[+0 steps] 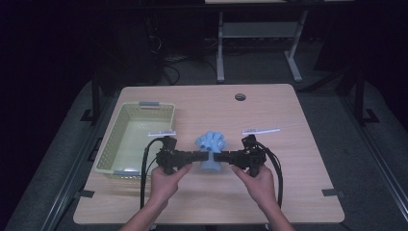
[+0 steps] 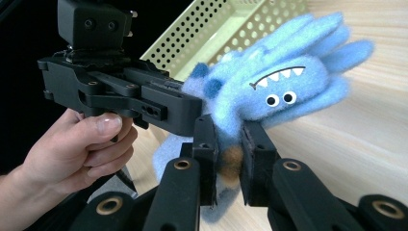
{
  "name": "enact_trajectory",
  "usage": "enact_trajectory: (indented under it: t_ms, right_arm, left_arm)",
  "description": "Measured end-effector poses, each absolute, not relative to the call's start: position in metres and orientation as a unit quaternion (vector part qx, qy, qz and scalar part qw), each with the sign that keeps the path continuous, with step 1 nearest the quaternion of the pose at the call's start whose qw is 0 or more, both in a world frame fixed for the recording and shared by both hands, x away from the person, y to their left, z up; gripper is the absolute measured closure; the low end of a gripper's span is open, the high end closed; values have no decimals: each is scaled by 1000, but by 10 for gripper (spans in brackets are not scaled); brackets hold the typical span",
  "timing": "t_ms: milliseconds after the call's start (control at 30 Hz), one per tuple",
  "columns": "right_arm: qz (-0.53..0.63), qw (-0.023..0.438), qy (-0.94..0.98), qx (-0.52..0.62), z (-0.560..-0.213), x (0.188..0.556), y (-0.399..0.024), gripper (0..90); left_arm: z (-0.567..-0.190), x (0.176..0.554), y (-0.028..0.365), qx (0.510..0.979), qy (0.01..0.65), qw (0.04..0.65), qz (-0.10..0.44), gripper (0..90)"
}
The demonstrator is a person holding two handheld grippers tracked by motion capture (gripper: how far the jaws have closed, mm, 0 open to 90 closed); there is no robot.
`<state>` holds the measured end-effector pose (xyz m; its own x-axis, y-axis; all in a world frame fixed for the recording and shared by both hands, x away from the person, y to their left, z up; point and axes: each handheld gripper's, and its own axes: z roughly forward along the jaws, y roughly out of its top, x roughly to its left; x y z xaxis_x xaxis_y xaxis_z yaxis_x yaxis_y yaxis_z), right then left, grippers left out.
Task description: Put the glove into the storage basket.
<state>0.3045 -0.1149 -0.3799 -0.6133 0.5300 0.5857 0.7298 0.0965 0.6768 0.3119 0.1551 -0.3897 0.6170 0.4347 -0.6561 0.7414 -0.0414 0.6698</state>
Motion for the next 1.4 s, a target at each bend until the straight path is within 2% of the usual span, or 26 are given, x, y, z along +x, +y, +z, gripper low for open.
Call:
enact_trajectory:
  t_ms: [467, 1400]
  right_arm:
    - [-520, 94, -745, -407, -358, 323, -83, 788]
    - [-512, 110, -759, -388, -355, 351, -17, 788]
  left_arm:
    - [-371, 321, 185, 696, 425, 565, -127, 800]
    - [-369, 334, 252, 677, 456, 565, -120, 838]
